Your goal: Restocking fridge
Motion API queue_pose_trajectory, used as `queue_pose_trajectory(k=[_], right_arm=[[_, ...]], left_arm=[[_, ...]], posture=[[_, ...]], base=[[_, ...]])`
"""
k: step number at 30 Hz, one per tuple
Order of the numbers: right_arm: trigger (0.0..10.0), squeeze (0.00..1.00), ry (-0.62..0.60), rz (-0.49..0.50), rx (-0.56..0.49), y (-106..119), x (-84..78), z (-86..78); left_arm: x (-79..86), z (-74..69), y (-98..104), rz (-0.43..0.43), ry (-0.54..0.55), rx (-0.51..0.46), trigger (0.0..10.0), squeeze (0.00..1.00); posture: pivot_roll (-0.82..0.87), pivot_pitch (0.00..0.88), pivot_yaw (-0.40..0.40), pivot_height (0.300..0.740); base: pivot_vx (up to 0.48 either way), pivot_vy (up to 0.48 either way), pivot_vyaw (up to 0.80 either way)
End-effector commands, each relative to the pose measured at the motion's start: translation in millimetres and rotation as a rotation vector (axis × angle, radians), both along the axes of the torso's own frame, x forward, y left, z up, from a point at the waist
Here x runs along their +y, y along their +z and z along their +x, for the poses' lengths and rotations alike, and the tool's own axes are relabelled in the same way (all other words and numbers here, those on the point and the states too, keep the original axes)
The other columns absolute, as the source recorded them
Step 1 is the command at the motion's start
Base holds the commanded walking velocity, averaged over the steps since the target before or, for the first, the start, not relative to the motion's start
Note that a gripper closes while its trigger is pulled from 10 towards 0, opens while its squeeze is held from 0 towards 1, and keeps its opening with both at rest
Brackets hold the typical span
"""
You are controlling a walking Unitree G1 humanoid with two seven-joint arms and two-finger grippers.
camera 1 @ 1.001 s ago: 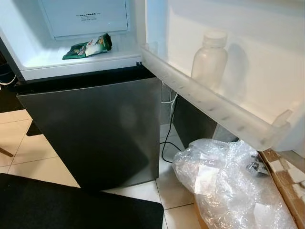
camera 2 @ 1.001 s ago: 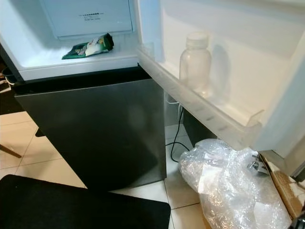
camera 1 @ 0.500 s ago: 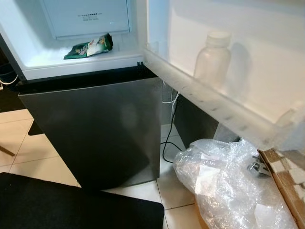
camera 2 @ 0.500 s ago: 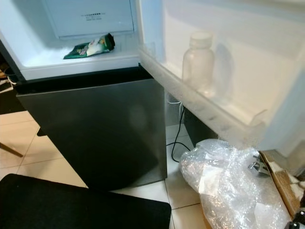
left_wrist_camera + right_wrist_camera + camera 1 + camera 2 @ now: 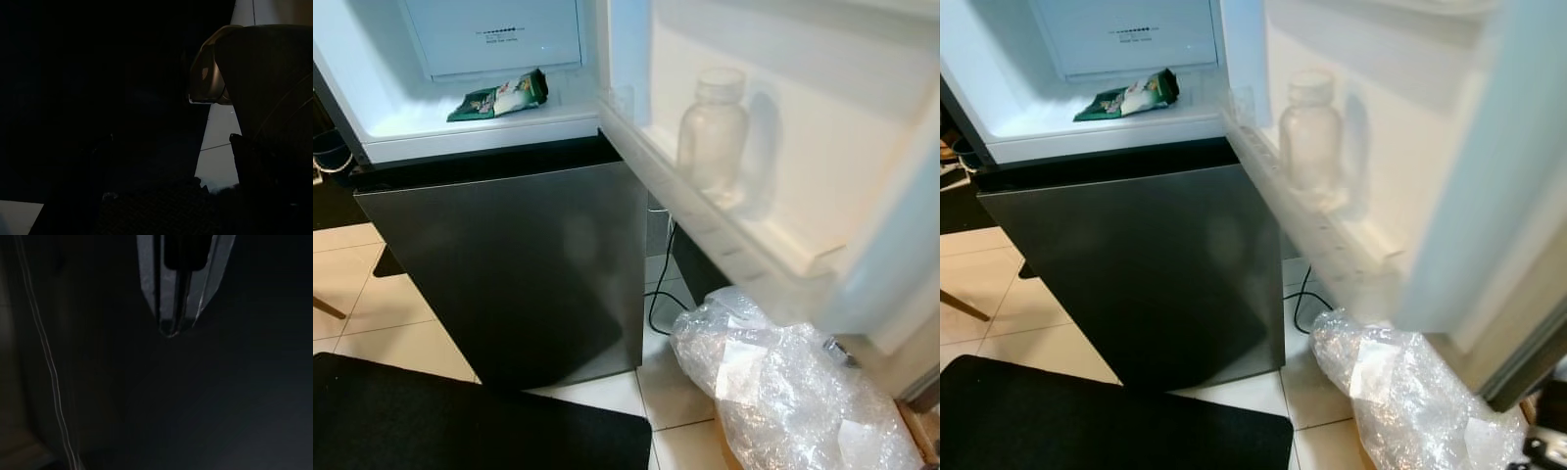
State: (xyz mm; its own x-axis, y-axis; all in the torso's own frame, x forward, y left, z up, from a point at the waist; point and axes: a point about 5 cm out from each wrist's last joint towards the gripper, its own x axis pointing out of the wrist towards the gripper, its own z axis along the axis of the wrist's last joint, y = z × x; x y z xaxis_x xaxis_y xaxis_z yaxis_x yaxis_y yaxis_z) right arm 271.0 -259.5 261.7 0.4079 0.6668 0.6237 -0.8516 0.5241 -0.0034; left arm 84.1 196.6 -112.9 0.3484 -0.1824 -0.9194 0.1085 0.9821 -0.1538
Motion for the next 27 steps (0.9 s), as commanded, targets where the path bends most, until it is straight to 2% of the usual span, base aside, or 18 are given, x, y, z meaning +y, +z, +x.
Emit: queue_pose_trajectory(k=[1, 3, 4, 7, 10, 12, 13, 15, 18, 20, 23, 25, 27], right_arm=[[10.0, 0.00, 0.080, -0.044, -0.009, 4, 20.8, -0.7], [10.0, 0.00, 0.127, -0.058, -0.012, 4, 39.6, 0.7], [10.0, 0.00, 0.127, -0.058, -0.012, 4, 39.6, 0.7], [10.0, 0.00, 0.197, -0.076, -0.019, 6, 65.8, 1.9], [10.0, 0.00, 0.213, -0.074, -0.019, 6, 72.2, 1.9], [10.0, 0.00, 0.259, -0.076, -0.017, 7, 93.7, 1.8], [10.0, 0.00, 0.259, -0.076, -0.017, 7, 93.7, 1.8], [10.0, 0.00, 0.336, -0.085, -0.012, 6, 124.2, -2.6], [10.0, 0.00, 0.351, -0.089, -0.011, 6, 129.6, -4.0], [10.0, 0.00, 0.368, -0.103, 0.004, 1, 143.1, -4.5], [10.0, 0.00, 0.315, -0.163, 0.068, -13, 164.3, 5.1], [10.0, 0.00, 0.278, -0.170, 0.098, -18, 168.9, 10.3], [10.0, 0.00, 0.164, -0.173, 0.164, -28, 175.6, 23.5]], left_arm=[[-13.4, -4.7, -3, -0.045, -0.028, 0.025, 10.0, 0.00], [-13.8, -5.1, -3, -0.046, -0.028, 0.026, 10.0, 0.00], [-13.8, -5.1, -3, -0.046, -0.028, 0.026, 10.0, 0.00], [-14.5, -5.8, -3, -0.047, -0.028, 0.028, 10.0, 0.00], [-14.8, -5.9, -3, -0.047, -0.027, 0.028, 10.0, 0.00], [-15.2, -6.1, -3, -0.048, -0.028, 0.028, 10.0, 0.00], [-15.2, -6.1, -3, -0.048, -0.028, 0.028, 10.0, 0.00], [-15.8, -5.7, -3, -0.049, -0.029, 0.027, 10.0, 0.00], [-16.0, -5.7, -3, -0.049, -0.029, 0.027, 10.0, 0.00], [-16.4, -5.4, -3, -0.051, -0.029, 0.026, 10.0, 0.00], [-16.9, -5.3, -3, -0.052, -0.032, 0.028, 10.0, 0.00], [-17.0, -5.4, -3, -0.052, -0.033, 0.028, 10.0, 0.00], [-17.1, -5.3, -3, -0.051, -0.034, 0.028, 10.0, 0.00]], posture=[[0.03, 0.000, 0.017, 0.740], [0.03, 0.000, 0.017, 0.740], [0.03, 0.000, 0.017, 0.740], [0.03, 0.000, 0.016, 0.740], [0.03, 0.000, 0.016, 0.740], [0.03, 0.000, 0.016, 0.740], [0.03, 0.000, 0.016, 0.740], [0.03, 0.000, 0.016, 0.740], [0.03, 0.000, 0.016, 0.740], [0.03, 0.000, 0.016, 0.740], [0.03, 0.000, 0.016, 0.740], [0.03, 0.000, 0.016, 0.740], [0.03, 0.000, 0.016, 0.740]], base=[[0.000, 0.000, 0.00], [0.000, 0.000, 0.00], [0.000, 0.000, 0.00], [0.000, 0.000, 0.00], [0.000, 0.000, 0.00], [0.000, 0.000, 0.00], [0.000, 0.000, 0.00], [0.000, 0.000, 0.00], [0.000, 0.000, 0.00], [0.000, 0.000, 0.00], [0.000, 0.000, 0.00], [0.000, 0.000, 0.00], [0.000, 0.000, 0.00]])
